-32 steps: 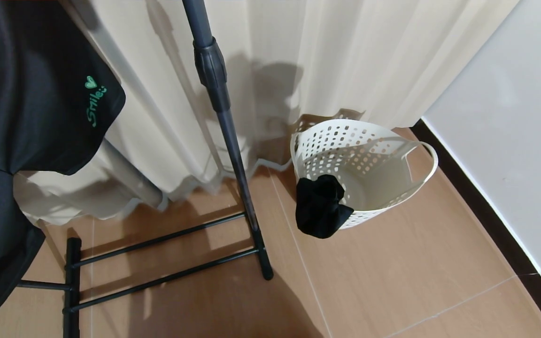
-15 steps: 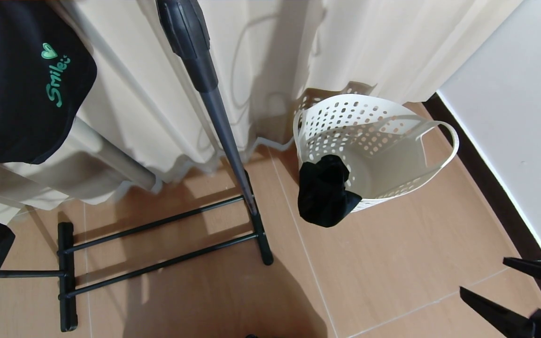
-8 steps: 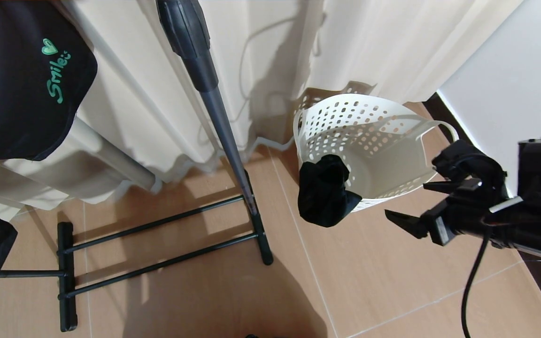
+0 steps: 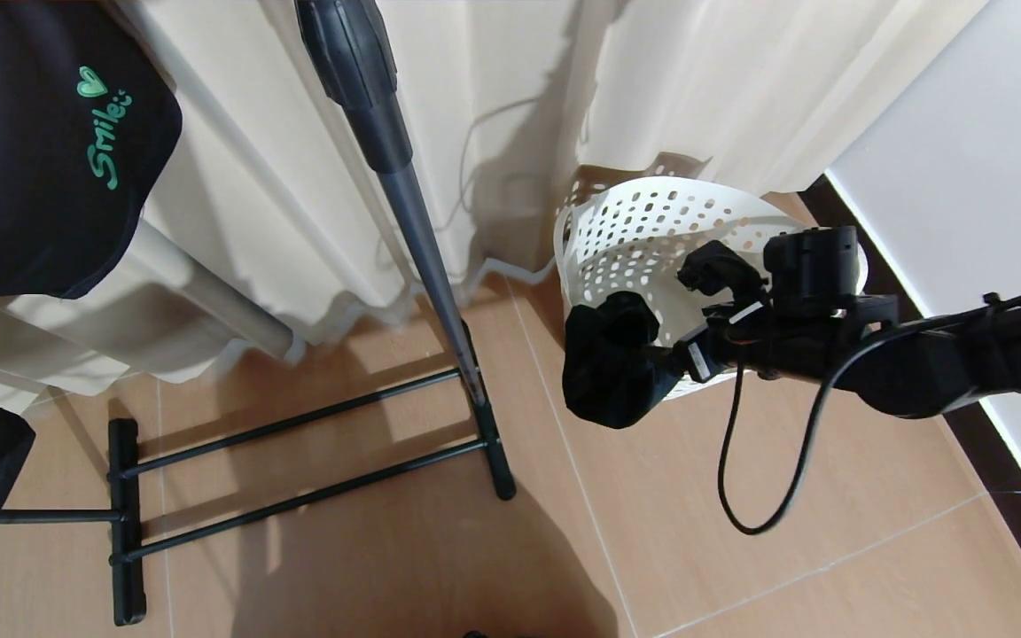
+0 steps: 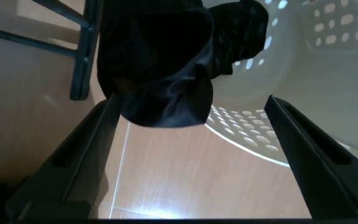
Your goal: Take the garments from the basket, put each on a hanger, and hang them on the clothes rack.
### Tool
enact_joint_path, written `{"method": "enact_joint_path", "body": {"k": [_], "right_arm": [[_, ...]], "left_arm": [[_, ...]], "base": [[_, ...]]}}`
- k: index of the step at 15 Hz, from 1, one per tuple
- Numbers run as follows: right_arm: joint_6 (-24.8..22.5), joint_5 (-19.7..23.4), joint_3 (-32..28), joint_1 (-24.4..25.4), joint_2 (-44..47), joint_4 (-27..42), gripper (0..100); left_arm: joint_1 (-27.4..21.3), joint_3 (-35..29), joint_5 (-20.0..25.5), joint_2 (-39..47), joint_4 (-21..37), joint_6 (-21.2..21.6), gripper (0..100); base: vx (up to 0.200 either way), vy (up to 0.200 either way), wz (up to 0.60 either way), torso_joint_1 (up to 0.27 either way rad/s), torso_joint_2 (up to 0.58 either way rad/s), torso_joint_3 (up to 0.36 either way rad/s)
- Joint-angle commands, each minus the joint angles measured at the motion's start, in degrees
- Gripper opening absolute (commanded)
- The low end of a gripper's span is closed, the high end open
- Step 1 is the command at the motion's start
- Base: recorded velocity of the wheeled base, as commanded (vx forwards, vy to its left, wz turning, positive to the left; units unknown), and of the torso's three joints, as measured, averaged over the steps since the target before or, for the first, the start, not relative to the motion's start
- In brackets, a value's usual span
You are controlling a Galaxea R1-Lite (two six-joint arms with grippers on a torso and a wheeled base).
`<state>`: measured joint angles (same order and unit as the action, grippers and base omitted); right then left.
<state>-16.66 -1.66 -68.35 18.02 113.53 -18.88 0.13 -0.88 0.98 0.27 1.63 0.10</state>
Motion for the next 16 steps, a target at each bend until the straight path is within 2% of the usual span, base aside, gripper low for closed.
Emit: {"method": "enact_joint_path", "body": {"k": [1, 3, 7, 16], "right_arm": [[0.0, -0.3, -6.4, -0.8, 7.8, 0.1, 100], [0.0, -2.5, -11.2, -1.1, 11.1, 0.0, 100], [0.0, -2.5, -16.2, -1.2, 13.9, 0.1, 100], [0.0, -3.6, -22.6, -2.2, 17.9, 2.5, 100]], "left_arm": [[0.0, 0.0, 0.0, 0.0, 0.0, 0.0, 100], [0.0, 0.0, 0.0, 0.0, 0.0, 0.0, 100], [0.0, 0.0, 0.0, 0.0, 0.0, 0.0, 100], [0.0, 0.0, 0.0, 0.0, 0.0, 0.0, 100]], "base": [[0.0, 0.0, 0.0, 0.0, 0.0, 0.0], [0.0, 0.0, 0.0, 0.0, 0.0, 0.0], [0.0, 0.0, 0.0, 0.0, 0.0, 0.0], [0.0, 0.0, 0.0, 0.0, 0.0, 0.0]]}}
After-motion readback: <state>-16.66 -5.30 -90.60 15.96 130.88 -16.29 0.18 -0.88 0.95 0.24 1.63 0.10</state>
